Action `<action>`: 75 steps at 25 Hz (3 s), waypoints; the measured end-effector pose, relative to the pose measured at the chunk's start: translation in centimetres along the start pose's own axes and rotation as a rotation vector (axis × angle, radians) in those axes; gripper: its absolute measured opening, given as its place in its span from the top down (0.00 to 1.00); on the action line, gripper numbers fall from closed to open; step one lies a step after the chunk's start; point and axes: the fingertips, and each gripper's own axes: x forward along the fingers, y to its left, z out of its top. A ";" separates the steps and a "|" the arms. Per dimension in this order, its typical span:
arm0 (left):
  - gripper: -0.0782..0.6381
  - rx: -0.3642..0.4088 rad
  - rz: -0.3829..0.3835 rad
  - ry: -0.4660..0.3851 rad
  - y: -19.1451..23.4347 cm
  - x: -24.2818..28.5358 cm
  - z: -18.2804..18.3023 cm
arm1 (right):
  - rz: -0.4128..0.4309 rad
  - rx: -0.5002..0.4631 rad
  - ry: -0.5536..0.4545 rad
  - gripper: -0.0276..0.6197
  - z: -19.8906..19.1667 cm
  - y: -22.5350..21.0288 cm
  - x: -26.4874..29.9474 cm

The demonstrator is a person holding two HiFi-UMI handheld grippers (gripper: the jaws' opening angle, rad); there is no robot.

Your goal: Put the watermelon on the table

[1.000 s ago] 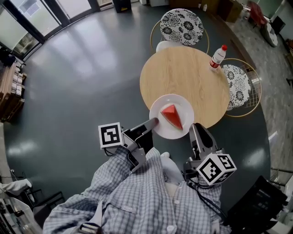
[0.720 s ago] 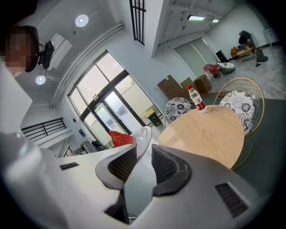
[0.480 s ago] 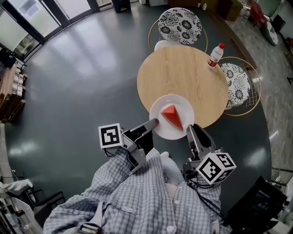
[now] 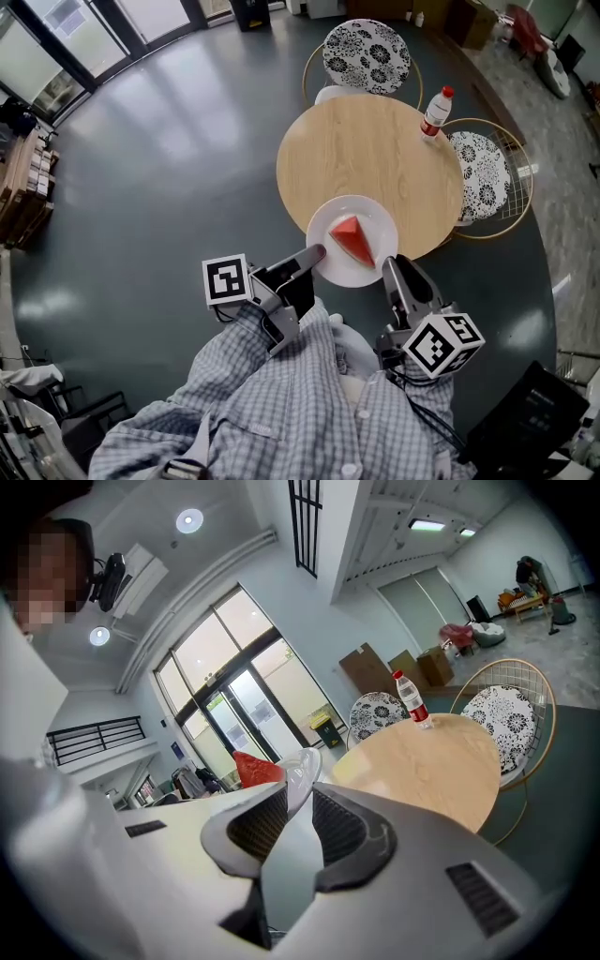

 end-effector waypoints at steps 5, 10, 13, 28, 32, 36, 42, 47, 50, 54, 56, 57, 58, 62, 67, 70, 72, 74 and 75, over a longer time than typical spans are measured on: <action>0.86 -0.001 -0.008 -0.016 -0.1 -0.1 -1.1 | 0.011 -0.007 -0.008 0.82 0.0 -0.2 -1.0; 0.86 0.005 -0.004 -0.012 -0.4 -0.2 -2.0 | 0.001 -0.005 -0.004 0.82 -0.2 -0.2 -1.9; 0.86 0.008 -0.002 -0.007 -0.3 0.0 -2.0 | 0.003 -0.002 -0.014 0.82 -0.3 -0.5 -1.9; 0.86 0.014 0.013 0.058 0.6 4.9 0.1 | -0.070 0.023 -0.038 0.82 2.0 -4.1 0.2; 0.86 0.003 0.006 0.068 0.7 6.7 1.7 | -0.077 0.022 -0.035 0.82 3.3 -5.1 1.7; 0.86 0.006 0.003 0.081 0.5 8.5 3.9 | -0.089 0.017 -0.035 0.82 5.2 -5.7 3.6; 0.86 0.005 -0.008 0.096 -0.3 11.4 7.4 | -0.113 0.019 -0.045 0.82 8.1 -6.7 6.7; 0.86 0.011 -0.013 0.120 -0.4 12.9 9.2 | -0.135 0.024 -0.044 0.82 9.3 -7.4 8.5; 0.86 0.029 -0.009 0.132 0.0 13.8 10.3 | -0.144 0.028 -0.038 0.82 9.6 -8.1 9.6; 0.86 0.033 -0.003 0.143 0.5 14.1 10.7 | -0.153 0.036 -0.039 0.82 9.4 -8.6 10.1; 0.86 0.030 -0.002 0.147 0.6 14.5 11.1 | -0.157 0.041 -0.040 0.82 9.5 -8.8 10.5; 0.86 0.022 -0.004 0.148 0.6 14.9 11.5 | -0.160 0.044 -0.039 0.82 9.8 -9.0 10.9; 0.86 0.014 -0.004 0.149 0.6 15.3 11.9 | -0.162 0.046 -0.038 0.82 10.1 -9.2 11.4; 0.86 0.024 0.003 0.155 0.8 16.6 13.5 | -0.169 0.050 -0.040 0.82 11.2 -10.0 13.0; 0.86 0.005 0.002 0.166 1.9 18.5 15.1 | -0.189 0.066 -0.041 0.82 11.6 -11.8 14.9; 0.86 -0.008 0.017 0.170 2.9 19.0 15.5 | -0.209 0.082 -0.031 0.82 11.4 -12.5 15.5; 0.86 -0.015 0.029 0.173 3.7 19.2 15.9 | -0.220 0.090 -0.022 0.83 11.1 -13.0 16.0; 0.86 -0.028 0.041 0.175 4.5 19.3 16.3 | -0.225 0.098 -0.015 0.83 10.9 -13.5 16.7; 0.86 -0.036 0.044 0.175 4.9 19.5 16.6 | -0.225 0.103 -0.012 0.83 10.8 -13.8 17.0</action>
